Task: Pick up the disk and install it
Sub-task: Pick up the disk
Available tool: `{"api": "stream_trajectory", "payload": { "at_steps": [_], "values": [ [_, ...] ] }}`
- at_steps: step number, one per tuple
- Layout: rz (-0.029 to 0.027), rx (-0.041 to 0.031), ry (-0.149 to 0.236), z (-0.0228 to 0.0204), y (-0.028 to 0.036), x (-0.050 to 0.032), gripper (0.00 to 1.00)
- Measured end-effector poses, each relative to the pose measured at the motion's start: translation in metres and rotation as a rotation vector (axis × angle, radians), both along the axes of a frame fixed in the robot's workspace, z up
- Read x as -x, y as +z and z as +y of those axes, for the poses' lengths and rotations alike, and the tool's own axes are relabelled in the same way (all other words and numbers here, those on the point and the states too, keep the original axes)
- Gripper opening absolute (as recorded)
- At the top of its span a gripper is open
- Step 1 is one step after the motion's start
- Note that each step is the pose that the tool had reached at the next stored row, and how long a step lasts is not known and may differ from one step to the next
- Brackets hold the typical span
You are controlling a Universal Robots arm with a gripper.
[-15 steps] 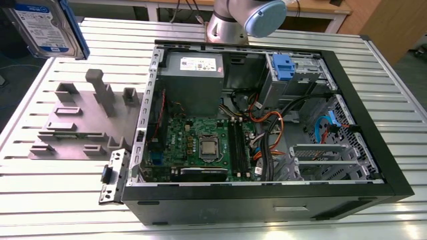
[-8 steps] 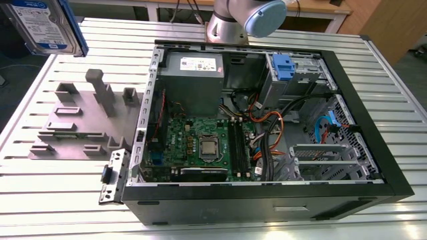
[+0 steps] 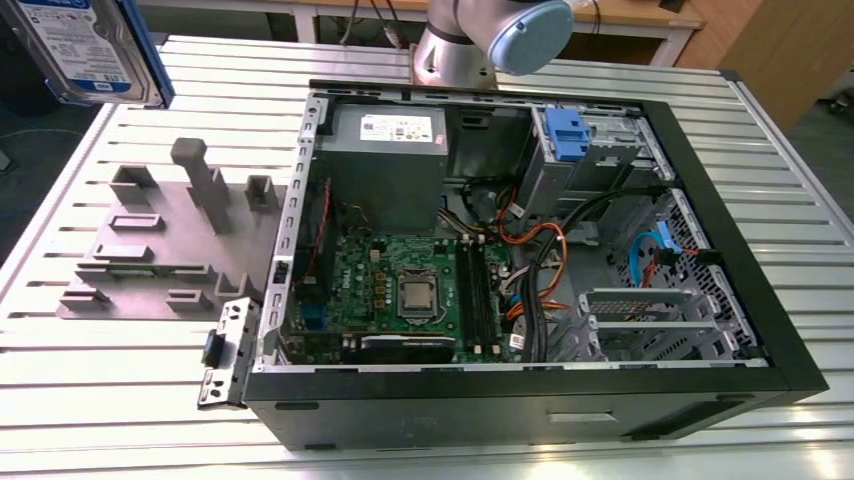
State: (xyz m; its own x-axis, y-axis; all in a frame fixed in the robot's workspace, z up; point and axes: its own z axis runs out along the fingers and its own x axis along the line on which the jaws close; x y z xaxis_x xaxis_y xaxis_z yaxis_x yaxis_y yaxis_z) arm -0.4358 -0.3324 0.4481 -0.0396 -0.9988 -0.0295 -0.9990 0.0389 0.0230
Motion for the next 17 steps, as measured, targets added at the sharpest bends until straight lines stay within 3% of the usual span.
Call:
{"api": "stream_trajectory", "payload": {
  "at_steps": [7, 17],
  "values": [
    [0.0000, 0.0000, 0.000, 0.0000, 0.0067, 0.0000, 0.37],
    [0.0000, 0.0000, 0.000, 0.0000, 0.0116, 0.0000, 0.37]
  ]
}}
